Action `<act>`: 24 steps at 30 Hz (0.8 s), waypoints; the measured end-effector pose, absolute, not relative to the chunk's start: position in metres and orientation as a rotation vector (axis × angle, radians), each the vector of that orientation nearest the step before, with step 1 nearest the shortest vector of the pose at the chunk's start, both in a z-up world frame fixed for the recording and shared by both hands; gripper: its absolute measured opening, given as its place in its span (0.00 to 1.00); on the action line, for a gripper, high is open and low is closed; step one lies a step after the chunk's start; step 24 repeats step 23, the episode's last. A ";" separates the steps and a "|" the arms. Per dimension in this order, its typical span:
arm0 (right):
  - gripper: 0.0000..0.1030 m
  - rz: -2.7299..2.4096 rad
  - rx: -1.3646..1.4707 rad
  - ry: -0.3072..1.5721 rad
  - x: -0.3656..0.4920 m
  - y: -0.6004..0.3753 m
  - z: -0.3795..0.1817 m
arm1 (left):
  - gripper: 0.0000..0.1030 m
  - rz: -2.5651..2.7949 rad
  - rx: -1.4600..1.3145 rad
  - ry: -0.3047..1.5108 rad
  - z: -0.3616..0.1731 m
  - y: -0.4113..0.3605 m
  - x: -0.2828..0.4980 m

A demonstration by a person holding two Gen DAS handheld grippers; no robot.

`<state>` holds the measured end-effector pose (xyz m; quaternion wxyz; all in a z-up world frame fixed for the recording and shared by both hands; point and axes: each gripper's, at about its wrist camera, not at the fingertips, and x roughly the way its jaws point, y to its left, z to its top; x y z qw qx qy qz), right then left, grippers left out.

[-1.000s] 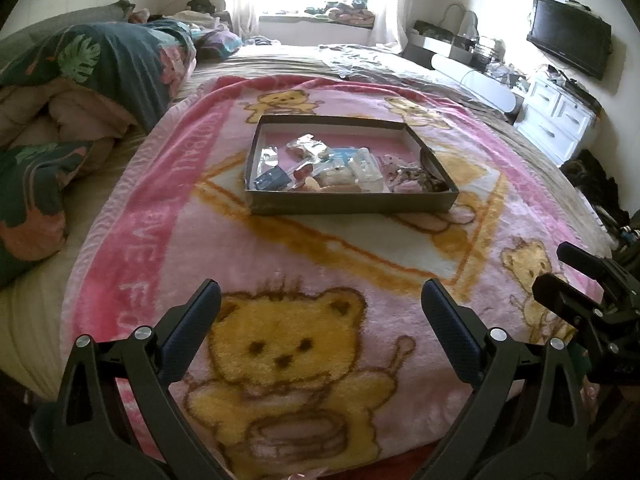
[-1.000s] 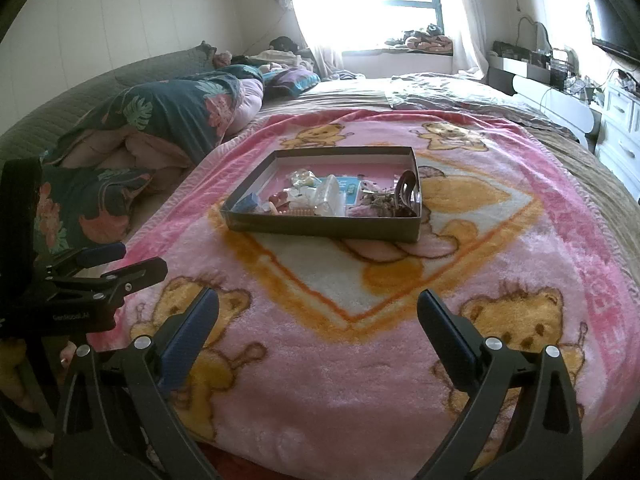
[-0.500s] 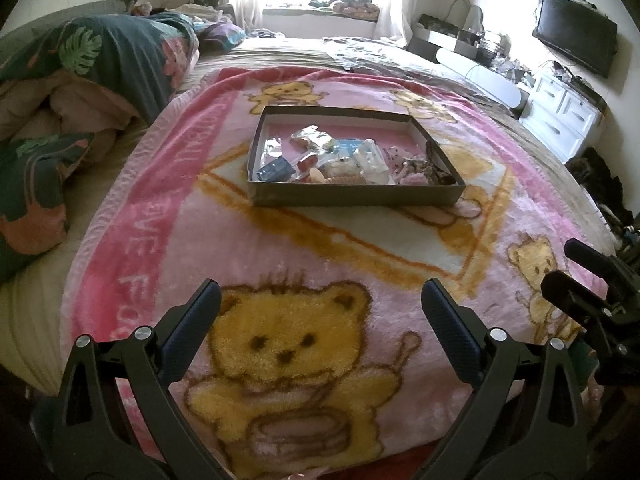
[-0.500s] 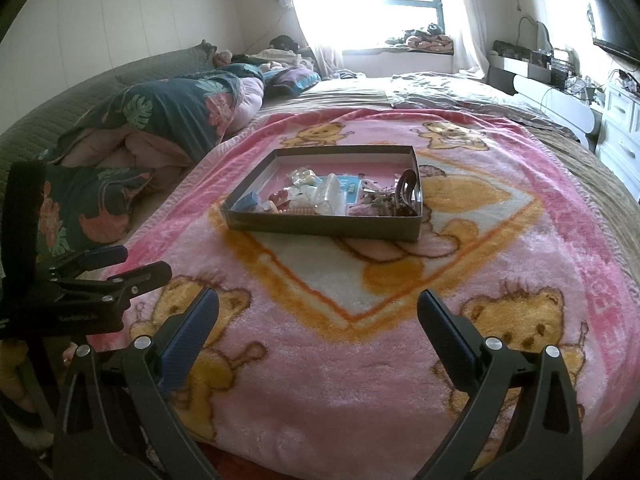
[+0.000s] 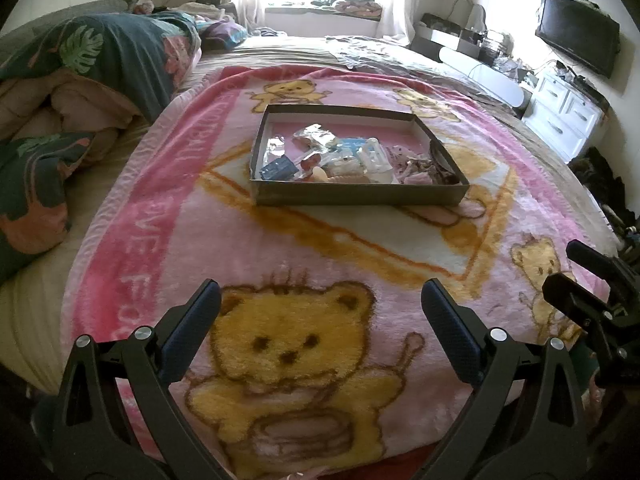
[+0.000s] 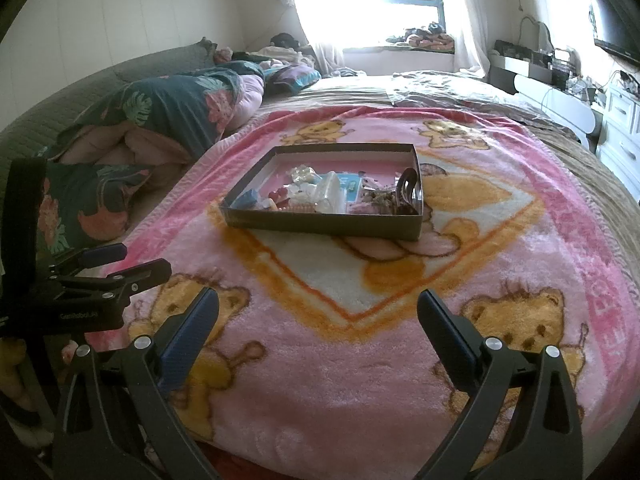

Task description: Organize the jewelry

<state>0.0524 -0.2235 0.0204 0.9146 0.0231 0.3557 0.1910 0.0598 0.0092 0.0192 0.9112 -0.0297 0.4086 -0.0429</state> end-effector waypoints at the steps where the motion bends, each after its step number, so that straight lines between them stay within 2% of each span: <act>1: 0.96 0.394 0.047 0.732 0.053 -0.223 0.020 | 0.91 -0.087 -0.060 0.841 0.019 0.010 0.060; 14: 0.96 0.350 0.057 0.753 0.071 -0.239 0.010 | 0.91 -0.046 -0.071 0.874 0.005 0.017 0.071; 24: 0.96 0.054 0.053 0.795 0.164 -0.319 -0.034 | 0.91 0.176 -0.171 0.938 -0.029 0.110 0.150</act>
